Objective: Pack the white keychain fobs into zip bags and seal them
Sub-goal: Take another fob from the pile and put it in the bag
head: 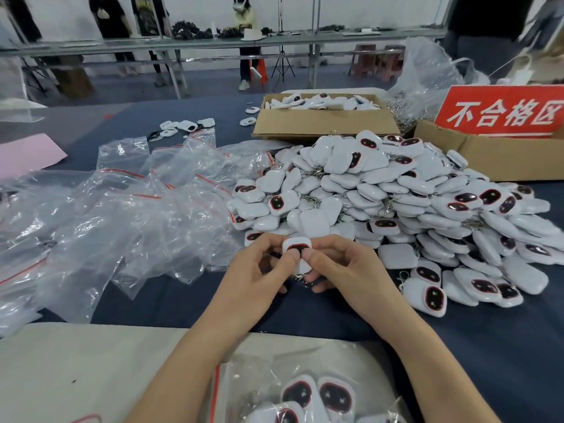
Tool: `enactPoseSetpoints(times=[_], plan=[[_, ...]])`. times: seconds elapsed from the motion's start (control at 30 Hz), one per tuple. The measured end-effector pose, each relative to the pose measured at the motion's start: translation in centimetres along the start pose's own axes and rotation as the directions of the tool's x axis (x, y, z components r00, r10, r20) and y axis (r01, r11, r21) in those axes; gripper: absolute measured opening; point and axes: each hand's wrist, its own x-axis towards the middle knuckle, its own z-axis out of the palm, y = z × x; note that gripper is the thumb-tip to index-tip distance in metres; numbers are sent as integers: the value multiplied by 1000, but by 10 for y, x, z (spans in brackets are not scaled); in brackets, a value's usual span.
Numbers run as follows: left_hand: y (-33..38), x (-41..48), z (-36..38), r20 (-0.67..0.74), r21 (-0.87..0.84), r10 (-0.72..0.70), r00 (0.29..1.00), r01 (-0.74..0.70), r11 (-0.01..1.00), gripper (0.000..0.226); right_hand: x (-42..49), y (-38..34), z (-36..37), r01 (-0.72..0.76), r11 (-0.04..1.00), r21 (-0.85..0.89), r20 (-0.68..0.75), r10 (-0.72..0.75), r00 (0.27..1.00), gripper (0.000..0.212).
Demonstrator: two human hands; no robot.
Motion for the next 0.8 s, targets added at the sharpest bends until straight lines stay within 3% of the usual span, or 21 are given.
enactPoseSetpoints(times=[0.8], plan=[[-3, 1, -1, 33, -67, 27, 999, -25, 997, 13, -4, -8, 6, -15, 999, -37, -61, 13, 998, 7]])
